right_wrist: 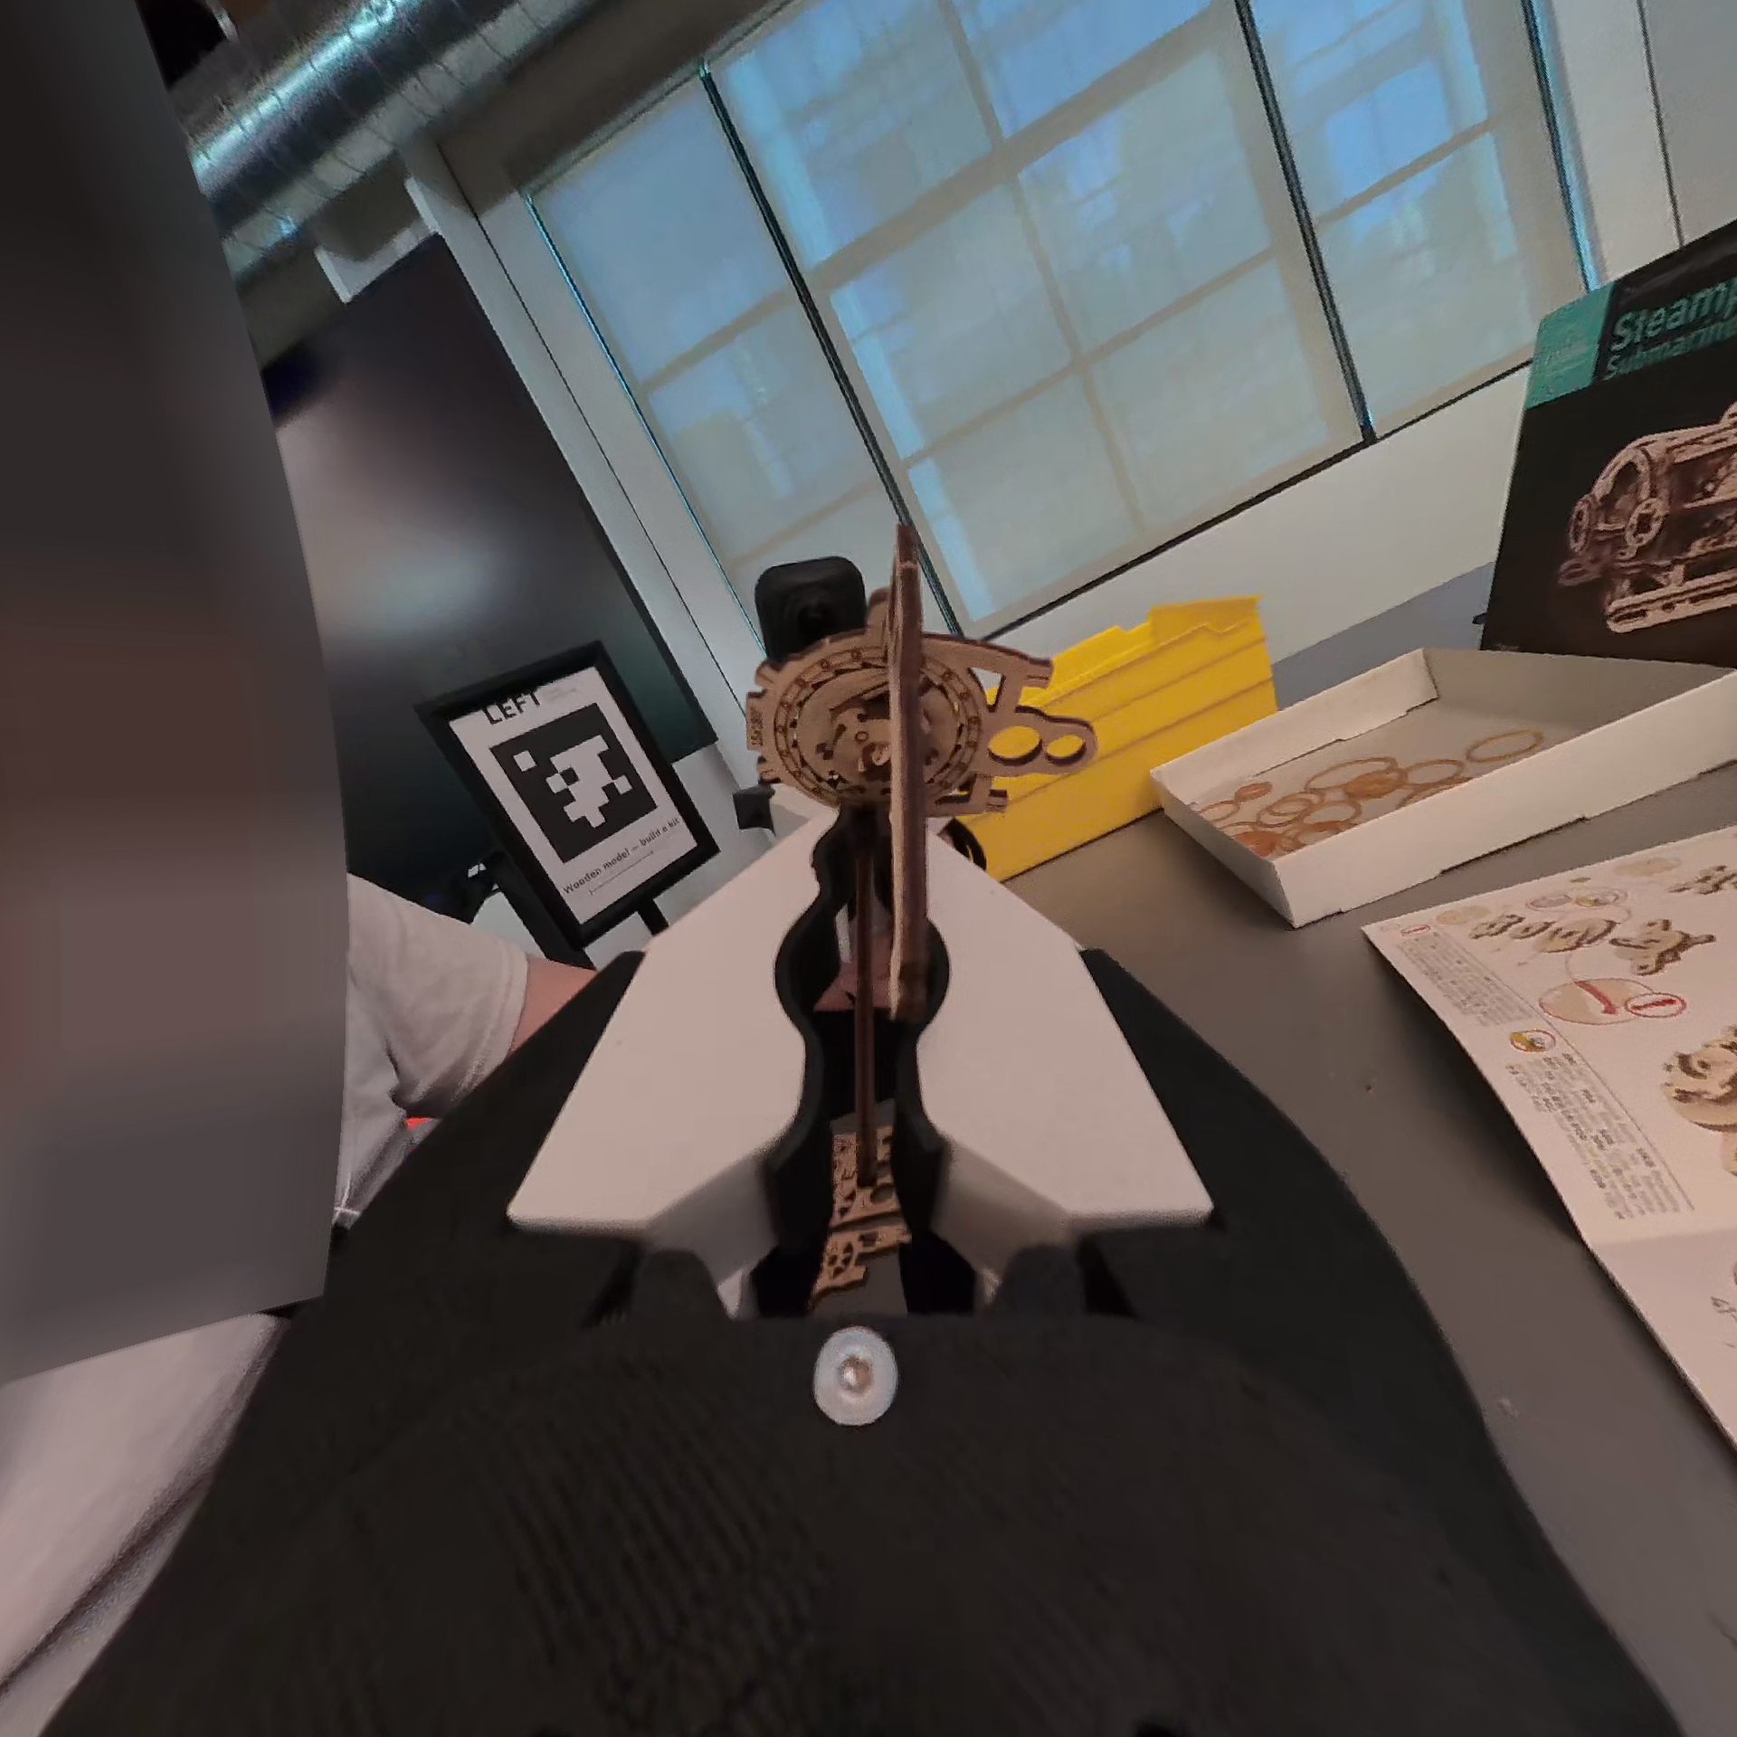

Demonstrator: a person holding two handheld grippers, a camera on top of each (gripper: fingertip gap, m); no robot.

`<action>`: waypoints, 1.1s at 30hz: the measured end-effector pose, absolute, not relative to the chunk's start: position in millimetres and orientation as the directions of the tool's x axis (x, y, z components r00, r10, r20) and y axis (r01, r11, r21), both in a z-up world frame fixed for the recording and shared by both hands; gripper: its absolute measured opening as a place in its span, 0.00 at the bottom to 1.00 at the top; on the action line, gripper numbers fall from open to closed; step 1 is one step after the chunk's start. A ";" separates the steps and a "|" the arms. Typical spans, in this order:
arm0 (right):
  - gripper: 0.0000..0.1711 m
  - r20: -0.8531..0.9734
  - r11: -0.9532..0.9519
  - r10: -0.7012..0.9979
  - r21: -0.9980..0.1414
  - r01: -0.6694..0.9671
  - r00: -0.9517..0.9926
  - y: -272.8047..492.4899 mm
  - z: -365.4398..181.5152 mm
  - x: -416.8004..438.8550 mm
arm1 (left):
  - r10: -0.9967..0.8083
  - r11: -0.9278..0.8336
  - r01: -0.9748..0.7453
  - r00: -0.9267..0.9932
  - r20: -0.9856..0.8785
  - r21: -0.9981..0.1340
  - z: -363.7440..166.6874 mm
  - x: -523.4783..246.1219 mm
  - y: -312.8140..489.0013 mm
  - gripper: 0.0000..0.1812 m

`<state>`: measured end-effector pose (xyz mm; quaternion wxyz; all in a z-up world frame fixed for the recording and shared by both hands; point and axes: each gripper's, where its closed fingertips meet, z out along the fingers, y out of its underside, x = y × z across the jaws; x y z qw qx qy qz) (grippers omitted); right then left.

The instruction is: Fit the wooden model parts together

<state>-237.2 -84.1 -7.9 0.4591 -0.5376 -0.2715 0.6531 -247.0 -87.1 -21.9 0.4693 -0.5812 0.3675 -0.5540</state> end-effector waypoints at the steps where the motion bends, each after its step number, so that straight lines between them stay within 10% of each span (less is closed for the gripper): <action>1: 0.00 -0.449 -0.425 0.893 -0.854 -0.299 0.015 -82.7 -9.9 -235.1 | -0.943 -0.304 0.096 0.107 0.314 -0.948 -22.0 -247.0 -86.9 0.00; 33: 0.02 -0.543 -0.532 0.839 -0.819 -0.216 -0.010 -83.3 -23.2 -244.5 | -0.913 -0.395 0.106 0.070 0.403 -0.913 -23.8 -248.9 -83.4 0.03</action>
